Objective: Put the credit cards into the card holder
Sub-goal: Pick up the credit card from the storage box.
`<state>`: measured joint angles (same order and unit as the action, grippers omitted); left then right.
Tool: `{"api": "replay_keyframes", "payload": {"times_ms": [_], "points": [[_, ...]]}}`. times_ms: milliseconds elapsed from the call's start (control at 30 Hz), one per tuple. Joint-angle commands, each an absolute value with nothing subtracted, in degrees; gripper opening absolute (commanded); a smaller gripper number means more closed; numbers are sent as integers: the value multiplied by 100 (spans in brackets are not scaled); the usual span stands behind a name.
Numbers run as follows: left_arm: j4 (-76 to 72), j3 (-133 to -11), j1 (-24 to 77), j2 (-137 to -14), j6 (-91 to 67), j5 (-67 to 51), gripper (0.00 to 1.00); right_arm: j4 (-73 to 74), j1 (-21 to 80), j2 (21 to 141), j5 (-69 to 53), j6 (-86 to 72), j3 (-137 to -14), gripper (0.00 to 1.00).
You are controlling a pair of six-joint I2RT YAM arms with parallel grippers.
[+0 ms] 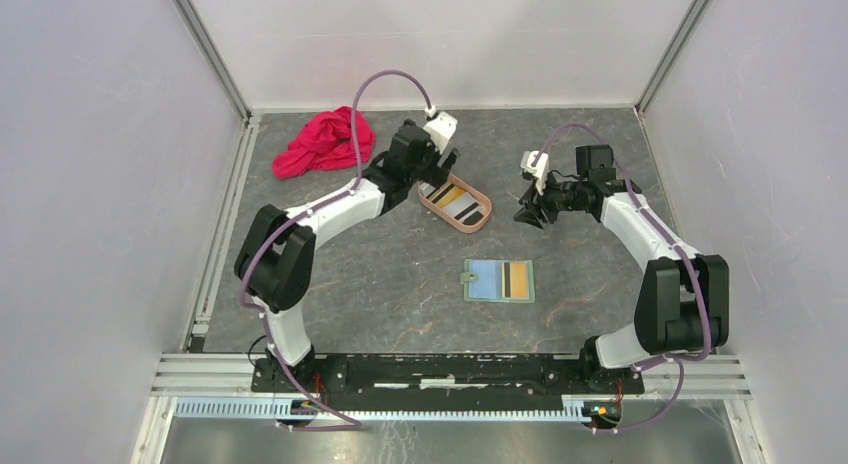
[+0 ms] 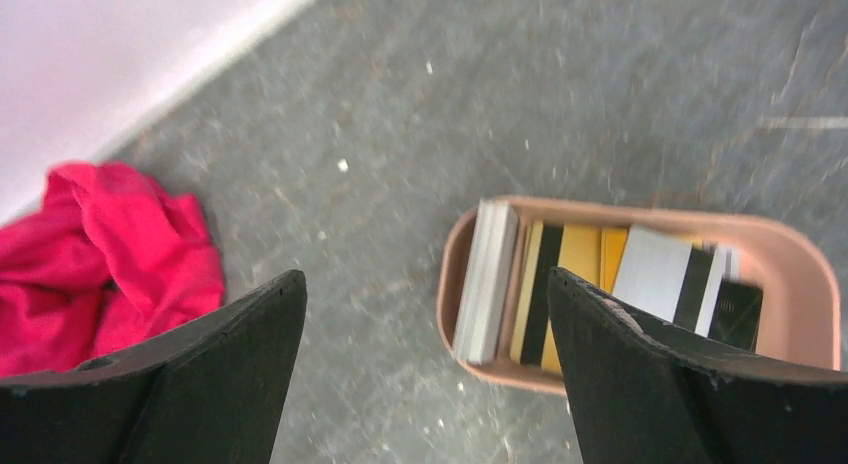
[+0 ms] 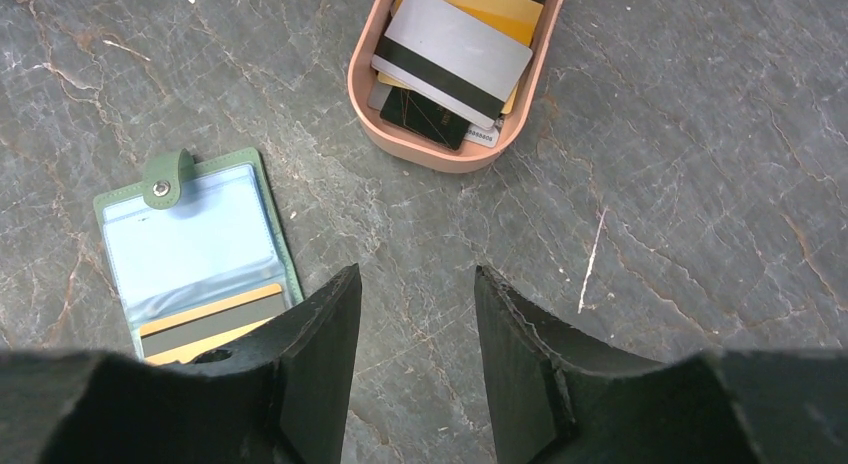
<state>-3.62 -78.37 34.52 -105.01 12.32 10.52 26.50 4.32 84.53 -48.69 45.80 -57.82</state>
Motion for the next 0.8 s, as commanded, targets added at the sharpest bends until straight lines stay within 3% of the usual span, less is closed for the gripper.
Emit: {"api": "replay_keyframes", "payload": {"times_ms": [0,333,767], "points": [[-641,-7564,3533,-10163,1478,1434,93,2452,399,8537,-4824,4488,-5783,52],[881,-8815,3760,-11271,1801,1352,78,2553,387,8596,-4969,4535,-5818,51],[1671,-9634,3885,-11992,1877,1760,67,2643,393,8750,-5080,4553,-5872,50]]}}
